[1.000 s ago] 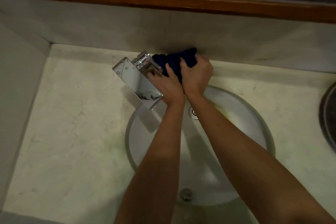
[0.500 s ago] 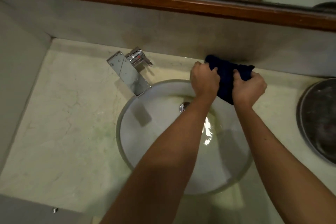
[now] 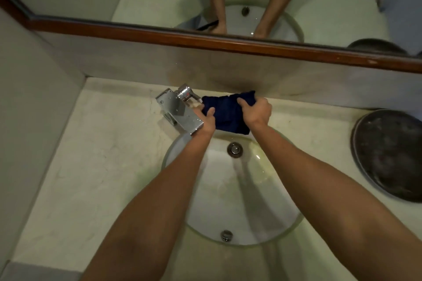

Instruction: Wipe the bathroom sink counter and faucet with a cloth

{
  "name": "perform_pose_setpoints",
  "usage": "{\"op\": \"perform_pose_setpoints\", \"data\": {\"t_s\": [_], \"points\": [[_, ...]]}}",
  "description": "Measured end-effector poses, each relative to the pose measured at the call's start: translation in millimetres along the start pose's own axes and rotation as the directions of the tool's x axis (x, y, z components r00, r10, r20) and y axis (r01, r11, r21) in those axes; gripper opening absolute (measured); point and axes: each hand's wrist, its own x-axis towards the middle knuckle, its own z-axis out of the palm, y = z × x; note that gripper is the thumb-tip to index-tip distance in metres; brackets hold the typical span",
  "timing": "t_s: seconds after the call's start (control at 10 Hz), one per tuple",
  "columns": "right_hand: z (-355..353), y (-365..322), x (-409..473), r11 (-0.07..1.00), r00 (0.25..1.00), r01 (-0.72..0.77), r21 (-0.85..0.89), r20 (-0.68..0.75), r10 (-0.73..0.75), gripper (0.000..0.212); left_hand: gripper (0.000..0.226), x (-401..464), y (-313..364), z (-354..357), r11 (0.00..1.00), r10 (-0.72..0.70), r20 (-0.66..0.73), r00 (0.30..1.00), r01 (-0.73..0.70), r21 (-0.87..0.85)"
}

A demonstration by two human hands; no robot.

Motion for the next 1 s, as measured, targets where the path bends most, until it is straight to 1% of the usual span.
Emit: {"op": "perform_pose_setpoints", "data": {"t_s": [0.1, 0.2, 0.3, 0.4, 0.5, 0.6, 0.7, 0.8, 0.9, 1.0], "points": [[-51, 26, -14, 0.975, 0.999, -0.045, 0.219, 0.034, 0.038, 0.025, 0.041, -27, -6, 15, 0.982, 0.001, 0.13, 0.992, 0.024, -0.189], [-119, 67, -30, 0.922, 0.993, -0.084, 0.377, 0.106, 0.047, 0.023, 0.027, -68, 0, 39, 0.894, -0.06, 0.27, 0.961, 0.172, -0.413], [-193, 112, -39, 0.908, 0.993, -0.098, 0.408, 0.094, 0.064, 0.022, 0.021, -117, 20, 69, 0.826, -0.138, 0.537, 0.832, 0.396, -0.402], [-271, 154, -40, 0.894, 0.992, -0.129, 0.43, 0.065, 0.112, 0.028, 0.029, -164, 43, 119, 0.823, -0.146, 0.668, 0.729, 0.464, -0.327], [-335, 201, -25, 0.896, 0.984, -0.174, 0.41, 0.039, 0.173, 0.03, 0.033, -214, 74, 175, 0.856, -0.124, 0.724, 0.679, 0.442, -0.268], [-379, 243, 2, 0.91, 0.975, -0.205, 0.361, -0.001, 0.221, 0.021, 0.029, -250, 95, 237, 0.894, -0.142, 0.704, 0.696, 0.396, -0.211], [-404, 283, 31, 0.915, 0.964, -0.256, 0.312, 0.019, 0.264, 0.026, 0.029, -262, 96, 296, 0.952, -0.134, 0.621, 0.772, 0.275, -0.137], [-409, 310, 49, 0.939, 0.969, -0.246, 0.242, 0.057, 0.239, 0.061, 0.043, -268, 90, 325, 0.991, -0.123, 0.539, 0.833, 0.133, 0.021], [-406, 310, 47, 0.969, 0.983, -0.176, 0.172, 0.085, 0.163, 0.046, 0.049, -274, 90, 324, 0.989, -0.133, 0.463, 0.876, 0.087, 0.118], [-406, 307, 44, 0.984, 0.987, -0.158, 0.084, 0.044, 0.154, 0.05, 0.048, -282, 102, 317, 0.978, -0.164, 0.438, 0.884, 0.087, 0.191]]}}
